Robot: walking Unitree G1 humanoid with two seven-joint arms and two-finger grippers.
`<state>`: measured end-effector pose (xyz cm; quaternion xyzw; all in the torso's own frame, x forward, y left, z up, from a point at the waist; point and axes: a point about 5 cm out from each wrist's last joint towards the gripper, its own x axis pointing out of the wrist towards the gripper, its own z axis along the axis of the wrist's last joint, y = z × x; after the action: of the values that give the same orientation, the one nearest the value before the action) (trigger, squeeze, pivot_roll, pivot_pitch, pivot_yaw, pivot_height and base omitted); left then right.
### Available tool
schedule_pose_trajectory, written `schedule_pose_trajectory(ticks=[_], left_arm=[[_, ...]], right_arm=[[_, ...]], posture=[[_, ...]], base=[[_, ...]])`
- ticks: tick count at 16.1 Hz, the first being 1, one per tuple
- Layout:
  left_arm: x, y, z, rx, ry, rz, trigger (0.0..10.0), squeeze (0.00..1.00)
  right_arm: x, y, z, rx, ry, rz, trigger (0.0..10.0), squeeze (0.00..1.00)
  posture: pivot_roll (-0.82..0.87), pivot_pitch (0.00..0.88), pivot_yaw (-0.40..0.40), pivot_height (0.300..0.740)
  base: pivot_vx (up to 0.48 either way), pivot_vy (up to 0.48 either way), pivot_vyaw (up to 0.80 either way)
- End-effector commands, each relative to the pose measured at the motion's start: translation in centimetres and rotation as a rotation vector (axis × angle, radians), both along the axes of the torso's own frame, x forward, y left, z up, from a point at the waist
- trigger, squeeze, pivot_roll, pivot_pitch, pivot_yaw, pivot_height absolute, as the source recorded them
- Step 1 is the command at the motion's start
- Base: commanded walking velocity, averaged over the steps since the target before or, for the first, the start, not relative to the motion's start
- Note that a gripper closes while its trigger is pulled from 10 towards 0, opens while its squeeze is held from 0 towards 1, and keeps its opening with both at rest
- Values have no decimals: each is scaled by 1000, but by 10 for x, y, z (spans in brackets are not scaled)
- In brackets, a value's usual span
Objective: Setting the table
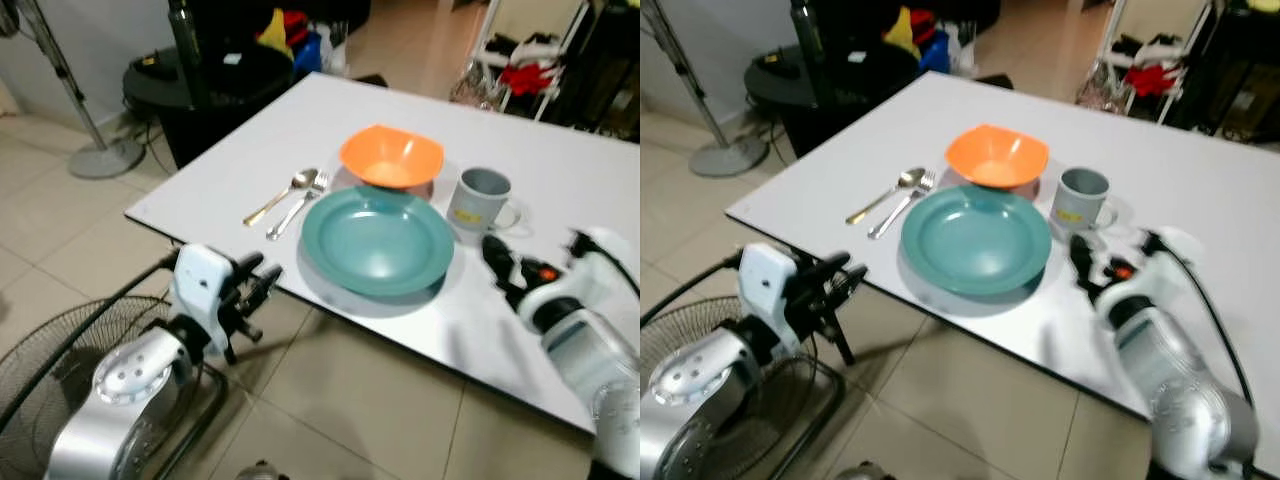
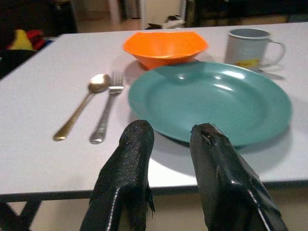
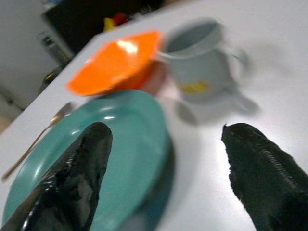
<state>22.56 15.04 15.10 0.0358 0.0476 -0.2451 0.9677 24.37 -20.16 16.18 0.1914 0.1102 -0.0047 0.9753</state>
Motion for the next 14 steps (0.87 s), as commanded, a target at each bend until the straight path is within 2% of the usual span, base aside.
schedule_pose_trajectory(ticks=[1,3,4,6,10,14], left_arm=[[1,2,4,-3,-32,74,10000,0],[-1,-3,7,-9,-60,125,10000,0],[-3,-4,9,4,-74,159,10000,0],[-9,-6,9,9,-62,181,10000,0],[-9,-6,7,23,-55,213,10000,0],[-7,-8,5,41,-55,193,10000,0]], right_arm=[[-6,21,13,-112,-77,102,10000,1000],[-13,34,17,-229,-128,170,10000,1000],[-16,38,18,-323,-162,188,10000,1000],[-18,42,16,-400,-184,204,10000,1000],[-17,56,12,-275,-212,249,10000,1000],[-22,61,4,-255,-203,306,10000,1000]], posture=[[135,0,51,727],[146,0,41,727],[155,0,35,727],[163,0,25,727],[166,0,27,727],[152,0,41,727]], base=[[0,0,538],[0,0,800],[0,0,800],[0,0,800],[0,0,800],[0,0,800]])
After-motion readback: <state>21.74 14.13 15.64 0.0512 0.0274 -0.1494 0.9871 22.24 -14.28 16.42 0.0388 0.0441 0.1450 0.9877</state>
